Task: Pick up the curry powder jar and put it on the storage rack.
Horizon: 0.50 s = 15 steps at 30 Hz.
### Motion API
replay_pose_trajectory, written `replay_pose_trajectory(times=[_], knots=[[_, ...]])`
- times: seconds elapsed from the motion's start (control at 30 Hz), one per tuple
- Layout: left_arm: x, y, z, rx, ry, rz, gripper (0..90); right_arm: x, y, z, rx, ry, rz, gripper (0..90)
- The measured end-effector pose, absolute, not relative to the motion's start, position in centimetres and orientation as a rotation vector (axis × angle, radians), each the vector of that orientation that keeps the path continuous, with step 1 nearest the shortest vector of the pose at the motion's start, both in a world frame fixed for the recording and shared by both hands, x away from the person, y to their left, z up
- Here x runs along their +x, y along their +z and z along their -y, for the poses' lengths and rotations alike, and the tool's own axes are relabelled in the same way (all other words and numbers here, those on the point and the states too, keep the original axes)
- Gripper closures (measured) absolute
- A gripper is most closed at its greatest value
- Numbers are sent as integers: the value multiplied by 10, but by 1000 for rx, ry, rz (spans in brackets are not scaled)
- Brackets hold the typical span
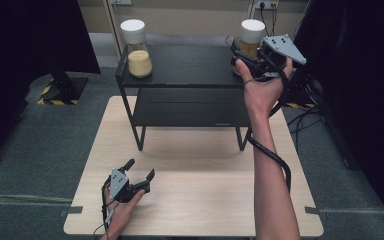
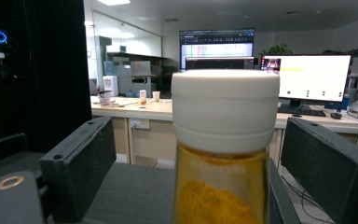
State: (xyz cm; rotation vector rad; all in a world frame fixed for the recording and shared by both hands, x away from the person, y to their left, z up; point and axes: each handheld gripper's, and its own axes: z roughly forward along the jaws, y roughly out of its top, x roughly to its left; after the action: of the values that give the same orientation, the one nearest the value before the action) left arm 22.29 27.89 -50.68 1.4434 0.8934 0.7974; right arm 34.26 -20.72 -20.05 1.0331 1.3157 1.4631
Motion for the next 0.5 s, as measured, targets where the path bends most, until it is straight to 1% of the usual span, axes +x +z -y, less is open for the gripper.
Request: replay_pose_trajectory(times=[0.5], knots=[[223,-507,-279,1440,796,-897,138,326,-211,210,1003,1479,-1333,104]])
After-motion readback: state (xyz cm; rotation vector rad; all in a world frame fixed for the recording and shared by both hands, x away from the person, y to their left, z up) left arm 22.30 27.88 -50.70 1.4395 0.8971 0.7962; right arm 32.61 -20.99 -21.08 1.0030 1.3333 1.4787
